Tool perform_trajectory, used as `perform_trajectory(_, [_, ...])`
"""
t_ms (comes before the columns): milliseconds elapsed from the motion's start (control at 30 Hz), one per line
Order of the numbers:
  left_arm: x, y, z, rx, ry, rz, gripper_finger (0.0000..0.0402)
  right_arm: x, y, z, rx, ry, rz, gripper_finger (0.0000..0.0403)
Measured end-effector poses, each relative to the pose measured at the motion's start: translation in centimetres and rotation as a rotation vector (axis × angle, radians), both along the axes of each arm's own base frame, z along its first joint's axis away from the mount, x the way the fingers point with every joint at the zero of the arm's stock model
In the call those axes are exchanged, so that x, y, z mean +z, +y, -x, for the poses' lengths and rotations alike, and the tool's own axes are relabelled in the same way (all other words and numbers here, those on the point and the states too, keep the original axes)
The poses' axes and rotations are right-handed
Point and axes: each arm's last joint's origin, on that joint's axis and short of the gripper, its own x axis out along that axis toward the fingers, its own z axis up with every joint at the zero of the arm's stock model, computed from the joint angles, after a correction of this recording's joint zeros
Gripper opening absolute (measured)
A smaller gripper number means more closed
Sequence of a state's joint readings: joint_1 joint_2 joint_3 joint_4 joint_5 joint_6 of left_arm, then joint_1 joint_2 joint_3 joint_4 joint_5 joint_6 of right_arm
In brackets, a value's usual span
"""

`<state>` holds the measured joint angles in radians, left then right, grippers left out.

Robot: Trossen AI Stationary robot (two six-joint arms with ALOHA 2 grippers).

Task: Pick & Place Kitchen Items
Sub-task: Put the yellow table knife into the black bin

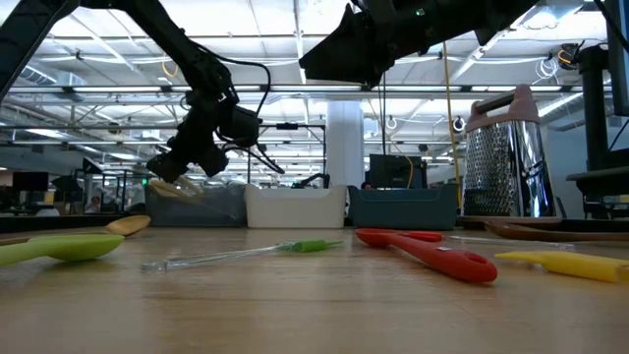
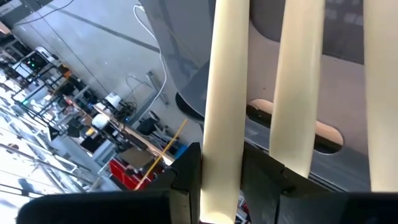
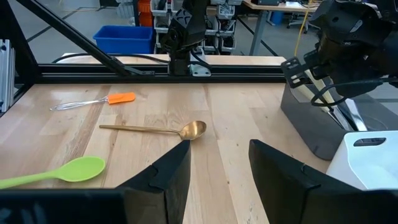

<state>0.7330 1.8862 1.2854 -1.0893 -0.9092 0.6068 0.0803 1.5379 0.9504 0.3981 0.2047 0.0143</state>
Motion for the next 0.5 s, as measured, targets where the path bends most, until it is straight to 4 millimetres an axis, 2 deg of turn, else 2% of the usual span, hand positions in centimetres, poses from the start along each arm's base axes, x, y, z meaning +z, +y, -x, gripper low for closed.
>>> perform_trajectory(333, [-0.02, 0.07, -0.11, -0.013, -0.001, 0.003, 0.0090, 0.00, 0.00, 0.00, 0.000, 0.000, 0.000, 0.0155])
perform_trajectory(500, [-0.03, 0.12, -0.16, -0.025, 0.004, 0.009, 0.0133, -0.01, 0.00, 0.00, 0.000, 0.001, 0.000, 0.0155])
